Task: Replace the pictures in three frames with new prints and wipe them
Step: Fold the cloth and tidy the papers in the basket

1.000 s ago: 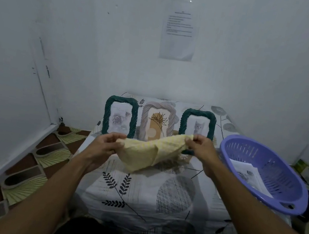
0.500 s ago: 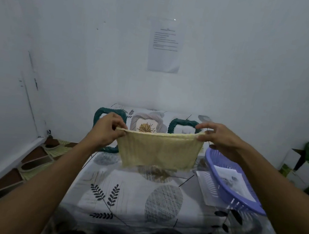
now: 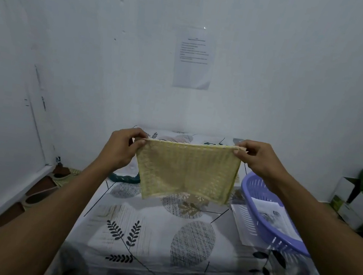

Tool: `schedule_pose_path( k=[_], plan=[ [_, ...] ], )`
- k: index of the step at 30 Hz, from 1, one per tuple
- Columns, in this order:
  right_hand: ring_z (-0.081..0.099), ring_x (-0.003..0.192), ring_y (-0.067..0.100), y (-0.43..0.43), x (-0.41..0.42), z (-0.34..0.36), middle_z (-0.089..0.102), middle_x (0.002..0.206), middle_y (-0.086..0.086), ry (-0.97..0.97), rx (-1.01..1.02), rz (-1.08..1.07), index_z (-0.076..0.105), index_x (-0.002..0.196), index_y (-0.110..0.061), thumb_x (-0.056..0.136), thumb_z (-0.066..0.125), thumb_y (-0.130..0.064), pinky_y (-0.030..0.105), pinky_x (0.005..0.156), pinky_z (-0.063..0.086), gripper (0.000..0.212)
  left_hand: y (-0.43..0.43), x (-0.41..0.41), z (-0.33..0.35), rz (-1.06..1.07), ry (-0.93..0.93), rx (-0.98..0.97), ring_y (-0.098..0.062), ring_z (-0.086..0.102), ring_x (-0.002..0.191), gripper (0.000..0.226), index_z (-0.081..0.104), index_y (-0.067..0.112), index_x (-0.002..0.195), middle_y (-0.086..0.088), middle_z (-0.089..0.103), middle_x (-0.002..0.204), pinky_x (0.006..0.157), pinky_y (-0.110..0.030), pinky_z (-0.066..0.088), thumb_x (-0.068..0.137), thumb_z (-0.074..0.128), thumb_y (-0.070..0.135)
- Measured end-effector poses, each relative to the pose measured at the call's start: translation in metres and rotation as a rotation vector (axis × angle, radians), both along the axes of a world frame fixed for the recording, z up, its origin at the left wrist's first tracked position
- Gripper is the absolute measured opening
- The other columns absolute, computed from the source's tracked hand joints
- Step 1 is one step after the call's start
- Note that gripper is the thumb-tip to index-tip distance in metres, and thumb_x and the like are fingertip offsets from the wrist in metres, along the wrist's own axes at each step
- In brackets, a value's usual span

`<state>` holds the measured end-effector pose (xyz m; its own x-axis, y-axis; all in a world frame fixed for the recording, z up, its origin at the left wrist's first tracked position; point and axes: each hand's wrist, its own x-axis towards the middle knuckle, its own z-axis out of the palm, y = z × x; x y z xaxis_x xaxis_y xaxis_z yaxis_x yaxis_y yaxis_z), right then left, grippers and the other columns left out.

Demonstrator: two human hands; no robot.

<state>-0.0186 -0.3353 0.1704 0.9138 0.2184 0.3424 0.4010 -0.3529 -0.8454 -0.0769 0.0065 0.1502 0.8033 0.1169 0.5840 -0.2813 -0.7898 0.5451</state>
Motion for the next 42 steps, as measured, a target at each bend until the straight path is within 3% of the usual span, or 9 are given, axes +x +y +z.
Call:
schedule_pose_path(
  k=[5,9,17,21,25,28,32,36,42],
  plan=[
    [0.044,0.058,0.007,-0.003,-0.011,0.01,0.062,0.069,0.0,-0.025,-0.035,0.162,0.072,0.086,-0.004,0.091,0.058,0.003,0.021,0.055,0.035,0.016,-0.001,-0.004,0.007,-0.061,-0.03,-0.194,-0.009,0.058,0.07,0.025,0.066,0.018,0.084,0.006,0.064,0.081,0.065,-0.009,0.045,0.09,0.055,-0.004],
    [0.05,0.063,0.007,0.006,-0.017,0.019,0.063,0.078,0.008,-0.02,-0.046,0.272,0.071,0.088,-0.006,0.089,0.061,0.002,0.018,0.057,0.04,0.013,-0.01,-0.004,0.018,-0.225,0.026,-0.31,-0.023,0.068,0.081,0.027,0.069,0.013,0.087,-0.006,0.071,0.088,0.079,-0.035,0.053,0.089,0.054,-0.008],
    [0.066,0.087,0.019,0.063,-0.02,0.019,0.071,0.088,0.006,-0.094,-0.101,0.287,0.071,0.088,-0.012,0.084,0.072,-0.008,0.031,0.081,0.056,0.007,-0.069,-0.003,0.036,-0.51,0.131,-0.326,-0.017,0.066,0.087,0.01,0.067,-0.002,0.095,-0.015,0.071,0.094,0.082,-0.031,0.053,0.088,0.061,-0.005],
    [0.062,0.075,0.013,0.059,-0.017,0.015,0.068,0.079,0.003,-0.047,-0.04,0.219,0.069,0.087,-0.013,0.087,0.069,-0.011,0.03,0.073,0.052,0.002,-0.064,0.003,0.03,-0.297,0.104,-0.234,-0.012,0.059,0.077,0.007,0.067,0.009,0.089,-0.006,0.069,0.087,0.073,-0.025,0.05,0.09,0.062,0.004],
    [0.056,0.07,0.019,0.03,0.002,0.001,0.064,0.073,0.003,0.014,0.092,-0.18,0.064,0.072,-0.021,0.083,0.066,-0.014,0.037,0.068,0.048,0.013,-0.034,0.004,0.021,0.03,0.033,-0.208,-0.011,0.052,0.066,0.009,0.065,0.016,0.083,0.001,0.06,0.073,0.057,-0.014,0.04,0.089,0.061,0.011],
    [0.053,0.067,0.021,0.028,0.006,-0.007,0.06,0.07,0.002,0.109,0.165,-0.283,0.058,0.064,-0.022,0.082,0.064,-0.013,0.039,0.065,0.05,0.021,-0.029,0.005,0.015,0.069,0.078,-0.225,-0.013,0.047,0.061,0.006,0.065,0.01,0.081,-0.001,0.054,0.068,0.052,-0.016,0.039,0.087,0.061,0.01],
    [0.046,0.058,0.015,0.04,0.003,-0.009,0.055,0.069,0.001,0.111,0.128,-0.283,0.056,0.068,-0.016,0.084,0.062,-0.014,0.028,0.056,0.037,0.018,-0.036,0.008,0.009,0.055,0.102,-0.351,-0.02,0.055,0.063,0.005,0.064,0.008,0.08,-0.007,0.058,0.072,0.055,-0.035,0.054,0.084,0.061,0.008],
    [0.046,0.061,0.018,0.048,0.004,-0.004,0.05,0.066,0.002,0.146,0.162,-0.264,0.054,0.072,-0.013,0.087,0.058,-0.018,0.032,0.059,0.041,0.016,-0.042,0.009,0.014,-0.014,0.108,-0.459,-0.018,0.057,0.063,0.004,0.063,0.006,0.084,-0.007,0.059,0.075,0.049,-0.028,0.053,0.088,0.061,0.007],
    [0.05,0.069,0.022,0.033,0.006,-0.016,0.057,0.081,0.006,0.018,0.085,-0.292,0.05,0.085,-0.019,0.096,0.049,-0.03,0.036,0.064,0.043,0.016,-0.017,0.009,0.014,0.007,0.068,-0.408,-0.022,0.057,0.067,0.008,0.059,0.012,0.084,-0.007,0.058,0.081,0.057,-0.04,0.056,0.092,0.059,0.015]
  ],
)
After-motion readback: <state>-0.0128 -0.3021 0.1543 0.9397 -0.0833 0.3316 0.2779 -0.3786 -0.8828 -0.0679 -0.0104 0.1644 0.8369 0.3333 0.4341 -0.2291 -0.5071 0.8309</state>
